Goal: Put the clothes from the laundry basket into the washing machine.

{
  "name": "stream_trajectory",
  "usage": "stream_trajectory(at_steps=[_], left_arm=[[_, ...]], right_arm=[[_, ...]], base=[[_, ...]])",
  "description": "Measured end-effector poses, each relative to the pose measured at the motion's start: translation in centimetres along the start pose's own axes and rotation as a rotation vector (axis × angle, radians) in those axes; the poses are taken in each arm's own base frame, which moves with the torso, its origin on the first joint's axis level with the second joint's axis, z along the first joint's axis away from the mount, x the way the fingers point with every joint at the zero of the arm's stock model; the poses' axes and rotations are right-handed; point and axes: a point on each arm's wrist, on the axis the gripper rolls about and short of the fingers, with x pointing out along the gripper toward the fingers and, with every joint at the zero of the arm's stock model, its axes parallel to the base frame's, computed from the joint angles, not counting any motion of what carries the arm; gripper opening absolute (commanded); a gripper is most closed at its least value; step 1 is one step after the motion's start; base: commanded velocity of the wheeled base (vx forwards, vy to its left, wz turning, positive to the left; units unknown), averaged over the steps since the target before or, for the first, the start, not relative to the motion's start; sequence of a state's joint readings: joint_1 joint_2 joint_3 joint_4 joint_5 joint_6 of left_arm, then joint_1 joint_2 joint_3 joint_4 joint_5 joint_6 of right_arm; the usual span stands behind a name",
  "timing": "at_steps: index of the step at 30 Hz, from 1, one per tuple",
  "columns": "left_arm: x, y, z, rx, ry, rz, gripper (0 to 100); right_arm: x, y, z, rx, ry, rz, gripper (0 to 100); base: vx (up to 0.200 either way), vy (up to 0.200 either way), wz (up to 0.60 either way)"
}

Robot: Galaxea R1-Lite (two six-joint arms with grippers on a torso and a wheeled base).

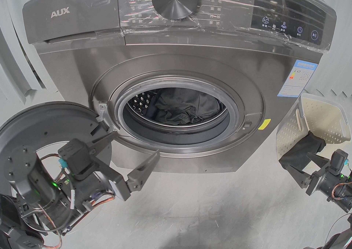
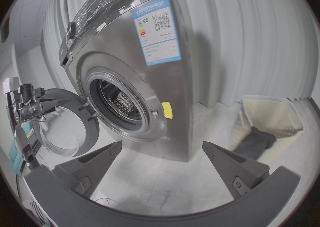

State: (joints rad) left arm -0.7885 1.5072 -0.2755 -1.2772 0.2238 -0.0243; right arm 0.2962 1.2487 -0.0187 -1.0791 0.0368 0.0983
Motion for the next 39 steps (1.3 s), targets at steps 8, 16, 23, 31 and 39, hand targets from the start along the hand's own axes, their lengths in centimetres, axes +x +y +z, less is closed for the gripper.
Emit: stream_trajectory(at_steps=[8,16,23,31,39], left_arm=[[-3.9,1.9,0.4,0.014,-0.032,0.06,100],[-8.6,3.7,0.1,0.025,-0.017,0.136,100],[-13.1,4.7,-1.3,0.012,0.072,0.207,100],[-17.9,4.9,-3.1,-0.02,0.101,0.209,100],[-21.5,4.2,-6.0,-0.035,0.134,0.254,100]], right_arm=[[-5.4,-0.5,-1.2,0.001,0.056,-0.085,100],[-10.2,-0.3,-3.0,-0.001,-0.008,-0.133,100],[-12.6,-0.1,-4.5,-0.003,-0.089,-0.176,100],[-13.8,0.1,-5.6,-0.003,-0.138,-0.221,100],[-14.6,0.3,-6.8,-0.022,-0.167,-0.303,100]], base=[[-0.2,0.0,0.0],[-0.2,-0.075,0.0],[0.0,0.0,0.0],[0.0,-0.125,0.0],[0.0,-0.2,0.0]])
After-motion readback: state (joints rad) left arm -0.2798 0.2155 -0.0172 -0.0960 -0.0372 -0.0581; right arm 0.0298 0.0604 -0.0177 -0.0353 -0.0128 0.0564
